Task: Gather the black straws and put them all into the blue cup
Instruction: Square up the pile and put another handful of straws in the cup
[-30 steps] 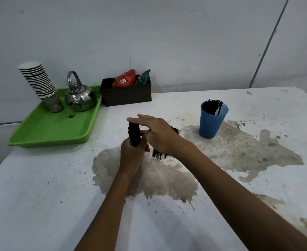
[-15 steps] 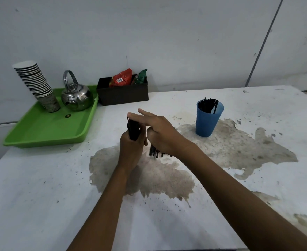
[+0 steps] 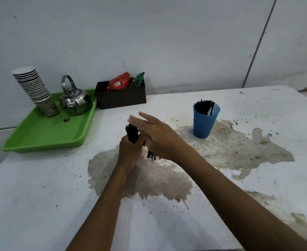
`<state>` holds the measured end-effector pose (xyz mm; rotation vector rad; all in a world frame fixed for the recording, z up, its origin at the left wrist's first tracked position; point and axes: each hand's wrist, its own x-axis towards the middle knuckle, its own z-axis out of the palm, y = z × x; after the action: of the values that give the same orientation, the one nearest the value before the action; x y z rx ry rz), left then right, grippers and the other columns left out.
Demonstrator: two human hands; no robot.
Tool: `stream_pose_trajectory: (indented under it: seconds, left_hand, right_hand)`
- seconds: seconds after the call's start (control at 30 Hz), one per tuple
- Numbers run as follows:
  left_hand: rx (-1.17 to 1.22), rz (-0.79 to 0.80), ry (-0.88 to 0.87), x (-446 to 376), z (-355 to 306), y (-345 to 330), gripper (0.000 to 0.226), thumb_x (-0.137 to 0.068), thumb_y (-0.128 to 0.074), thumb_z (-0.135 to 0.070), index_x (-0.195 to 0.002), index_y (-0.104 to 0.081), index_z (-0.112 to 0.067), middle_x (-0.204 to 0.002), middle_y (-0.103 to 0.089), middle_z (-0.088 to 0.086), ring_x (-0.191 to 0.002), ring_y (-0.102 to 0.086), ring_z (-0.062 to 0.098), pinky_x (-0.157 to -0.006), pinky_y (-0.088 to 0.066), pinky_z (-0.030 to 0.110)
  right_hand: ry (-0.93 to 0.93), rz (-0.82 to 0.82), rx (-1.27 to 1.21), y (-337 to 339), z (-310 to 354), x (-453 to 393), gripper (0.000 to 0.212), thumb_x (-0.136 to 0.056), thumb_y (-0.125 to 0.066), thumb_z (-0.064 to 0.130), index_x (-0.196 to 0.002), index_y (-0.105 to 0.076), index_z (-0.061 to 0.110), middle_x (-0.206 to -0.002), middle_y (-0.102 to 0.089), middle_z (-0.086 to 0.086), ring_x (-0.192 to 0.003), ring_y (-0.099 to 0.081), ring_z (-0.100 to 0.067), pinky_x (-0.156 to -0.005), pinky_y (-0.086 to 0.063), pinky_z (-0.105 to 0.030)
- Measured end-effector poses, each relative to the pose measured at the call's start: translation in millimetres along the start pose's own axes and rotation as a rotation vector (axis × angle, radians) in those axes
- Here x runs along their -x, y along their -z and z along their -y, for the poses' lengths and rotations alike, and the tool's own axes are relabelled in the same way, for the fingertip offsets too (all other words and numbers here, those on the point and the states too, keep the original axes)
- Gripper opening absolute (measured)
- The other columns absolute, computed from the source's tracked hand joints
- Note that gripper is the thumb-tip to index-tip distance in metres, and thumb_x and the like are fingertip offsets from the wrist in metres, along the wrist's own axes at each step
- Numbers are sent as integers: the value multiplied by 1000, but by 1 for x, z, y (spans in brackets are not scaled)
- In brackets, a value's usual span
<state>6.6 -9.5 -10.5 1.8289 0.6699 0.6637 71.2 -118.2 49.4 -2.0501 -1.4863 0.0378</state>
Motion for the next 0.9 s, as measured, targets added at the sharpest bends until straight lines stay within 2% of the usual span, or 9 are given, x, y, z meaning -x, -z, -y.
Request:
stream_pose_trajectory:
  seconds: [0.1,0.2,0.37,0.47,0.57,0.63,0.73,0.83,0.9]
  left_hand:
    - [78,20,-4,-3,-6,1,18,-99,-53,-35,-90,-69,-36,-59,-68,-11,-61,-62,0,-57,-47,16]
    - [149,41,-25,-5,-14,0,26,-101,-49,-38,-105,-71,-25,-71,-74,-5,-76,-66,4,-63,-48,10]
    - [249,95,5,-12,-33,-12,31,-101,-47,-40,-109,-71,-22,-80,-77,-1,-81,-69,3,-79,-46,22]
    - [306,126,16,-15,-48,-27,29,-101,-47,-40,-106,-71,-25,-80,-77,-2,-84,-70,7,-76,-47,20]
    - [366,161,8,-17,-65,-48,30,-101,-47,-40,-105,-71,-23,-79,-76,-2,-83,-70,9,-75,-46,16]
    - [399,169,1,-20,-75,-57,32,-101,-47,-41,-106,-71,-21,-80,-76,-2,-83,-70,10,-77,-46,18]
    - [448,203,-16,-28,-93,-78,30,-101,-49,-40,-104,-72,-22,-80,-76,-3,-82,-68,11,-84,-47,27]
    - [488,207,-48,-37,-111,-95,26,-101,-50,-39,-97,-73,-27,-77,-75,-4,-80,-67,12,-90,-48,34]
    - [512,210,-69,-42,-122,-106,25,-100,-50,-39,-94,-72,-29,-73,-74,-5,-78,-66,12,-86,-50,33]
  right_hand:
    - [-87,-239,-188,-2,-12,24,50,-93,-48,13,-142,-46,20,-143,-50,-2,-137,-36,-14,-108,-31,-25]
    - [-144,-473,-172,-8,-38,51,34,-87,-62,17,-121,-64,15,-113,-67,-1,-110,-54,-14,-92,-48,-30]
    - [-343,-579,-144,-9,-75,86,11,-81,-73,25,-89,-68,19,-87,-66,12,-89,-54,-8,-73,-45,-24]
    - [-475,-615,-88,-4,-92,99,17,-76,-76,31,-75,-64,20,-74,-62,11,-82,-53,-14,-65,-40,-20]
    - [-586,-716,-85,2,-104,107,33,-71,-80,30,-65,-51,16,-61,-52,3,-71,-48,-22,-57,-32,-25]
    - [-626,-786,-128,4,-110,104,41,-66,-84,33,-71,-47,15,-66,-49,0,-69,-46,-24,-56,-33,-28]
    - [-723,-855,-213,6,-121,100,60,-60,-86,49,-98,-52,17,-92,-55,2,-88,-53,-21,-68,-46,-30]
    - [-761,-854,-209,3,-122,95,81,-60,-84,55,-122,-50,17,-112,-55,3,-106,-48,-16,-75,-39,-16]
    - [-773,-819,-190,1,-122,91,88,-61,-82,59,-130,-48,17,-120,-56,3,-112,-45,-14,-78,-37,-16]
